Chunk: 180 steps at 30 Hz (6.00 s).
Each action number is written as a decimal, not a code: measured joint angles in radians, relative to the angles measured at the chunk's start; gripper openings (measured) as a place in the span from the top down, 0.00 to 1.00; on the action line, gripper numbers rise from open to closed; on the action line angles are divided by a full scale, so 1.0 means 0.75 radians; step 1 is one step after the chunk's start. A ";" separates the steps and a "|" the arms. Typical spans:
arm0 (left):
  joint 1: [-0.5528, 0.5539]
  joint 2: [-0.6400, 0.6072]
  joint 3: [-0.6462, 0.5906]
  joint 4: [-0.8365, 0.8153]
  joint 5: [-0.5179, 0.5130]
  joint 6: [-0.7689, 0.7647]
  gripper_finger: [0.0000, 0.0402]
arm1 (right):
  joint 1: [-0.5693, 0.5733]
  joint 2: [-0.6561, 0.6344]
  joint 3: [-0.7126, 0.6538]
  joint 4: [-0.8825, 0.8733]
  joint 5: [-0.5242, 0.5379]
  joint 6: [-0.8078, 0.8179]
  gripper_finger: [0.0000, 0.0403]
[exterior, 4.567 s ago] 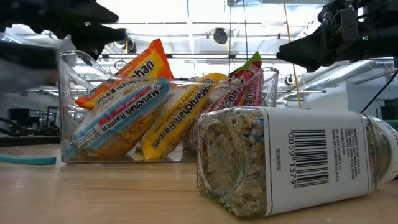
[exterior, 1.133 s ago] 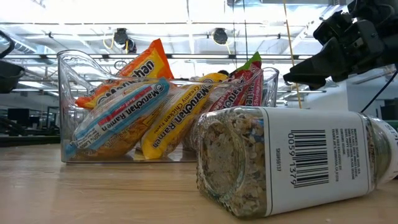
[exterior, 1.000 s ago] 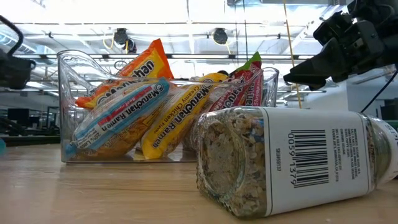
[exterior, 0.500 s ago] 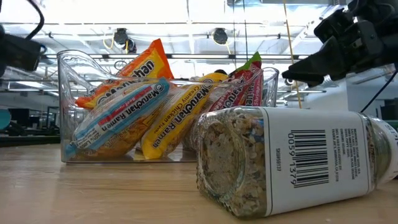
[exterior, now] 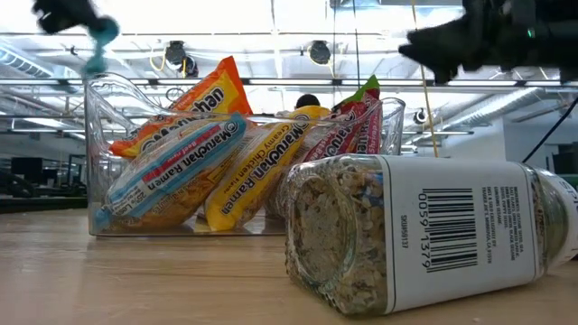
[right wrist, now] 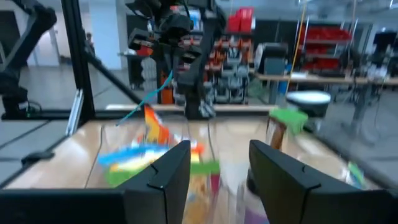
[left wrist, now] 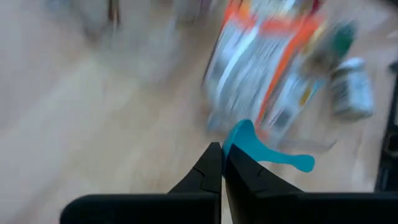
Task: Pick & Place Food Item
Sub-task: Put the light blue spoon into the top transparent bin
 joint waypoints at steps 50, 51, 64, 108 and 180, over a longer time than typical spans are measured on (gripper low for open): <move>0.620 0.854 0.864 0.527 -0.067 1.790 0.99 | -0.173 0.755 0.700 0.168 -0.256 0.091 0.62; 0.623 0.864 0.864 0.534 -0.067 1.794 0.99 | -0.172 0.755 0.706 0.157 -0.255 0.092 0.62; 0.645 0.886 0.863 0.676 -0.010 1.876 0.99 | -0.172 0.755 0.708 0.134 -0.251 0.108 0.62; 0.695 0.884 1.091 0.417 -0.140 1.746 0.44 | -0.193 0.644 0.706 0.118 -0.171 -0.192 1.00; 0.904 1.095 0.477 1.735 0.562 1.650 0.98 | -0.203 0.767 0.308 1.055 -0.125 -0.015 0.89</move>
